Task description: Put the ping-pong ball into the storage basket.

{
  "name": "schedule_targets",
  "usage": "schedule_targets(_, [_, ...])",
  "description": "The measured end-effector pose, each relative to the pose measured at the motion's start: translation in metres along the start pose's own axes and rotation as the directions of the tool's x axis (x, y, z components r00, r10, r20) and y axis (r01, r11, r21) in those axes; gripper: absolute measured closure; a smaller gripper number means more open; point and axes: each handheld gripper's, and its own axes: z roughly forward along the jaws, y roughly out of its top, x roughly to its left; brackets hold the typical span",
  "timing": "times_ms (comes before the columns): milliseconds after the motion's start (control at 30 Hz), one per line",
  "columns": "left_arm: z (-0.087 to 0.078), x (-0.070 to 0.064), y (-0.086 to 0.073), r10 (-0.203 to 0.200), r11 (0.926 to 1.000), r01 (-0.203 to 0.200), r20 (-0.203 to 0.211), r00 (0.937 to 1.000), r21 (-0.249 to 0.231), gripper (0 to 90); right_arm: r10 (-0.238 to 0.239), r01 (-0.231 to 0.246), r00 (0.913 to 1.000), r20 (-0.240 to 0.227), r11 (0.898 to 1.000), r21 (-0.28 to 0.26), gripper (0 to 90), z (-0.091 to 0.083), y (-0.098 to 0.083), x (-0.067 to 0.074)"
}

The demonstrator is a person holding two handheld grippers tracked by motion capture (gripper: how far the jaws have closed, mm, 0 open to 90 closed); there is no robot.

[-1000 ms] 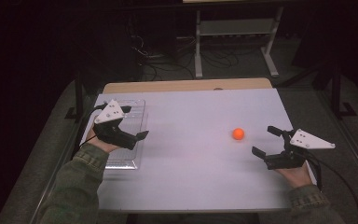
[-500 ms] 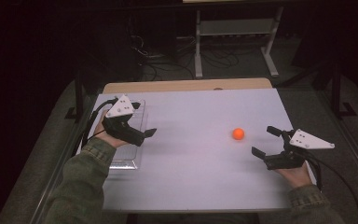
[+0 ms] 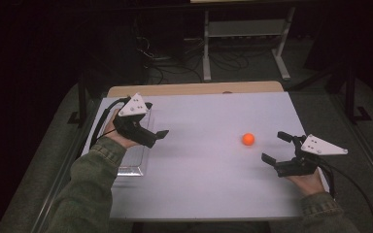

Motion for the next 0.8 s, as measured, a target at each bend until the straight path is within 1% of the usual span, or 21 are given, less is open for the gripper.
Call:
schedule_targets(133, [0.004,-0.002,0.007,0.022,0.9997,-0.022,0.006,0.9997,0.004,0.0,0.0,0.0,1.0,-0.001,1.0,-0.001,0.0,0.0,0.0,0.0])
schedule_targets(167, [0.005,-0.003,0.008,0.022,0.9998,-0.022,0.009,0.9997,0.002,0.0,0.0,0.0,1.0,-0.001,1.0,0.0,0.0,0.0,0.0,0.0])
schedule_targets(233, [0.008,-0.004,0.011,0.033,0.9994,-0.033,0.018,0.9993,0.008,0.0,-0.001,0.001,1.0,-0.002,1.0,0.0,0.0,0.0,0.0,0.0])
schedule_targets(400, [0.015,-0.006,0.018,0.047,0.9988,-0.048,0.037,0.9982,0.009,0.0,-0.001,0.001,1.0,-0.002,1.0,-0.003,0.0,0.0,0.0,0.0])
schedule_targets(800, [0.029,-0.008,0.026,0.057,0.9981,-0.058,0.064,0.9963,0.02,0.0,0.0,0.0,1.0,-0.005,1.0,-0.004,0.0,0.0,0.0,0.0])
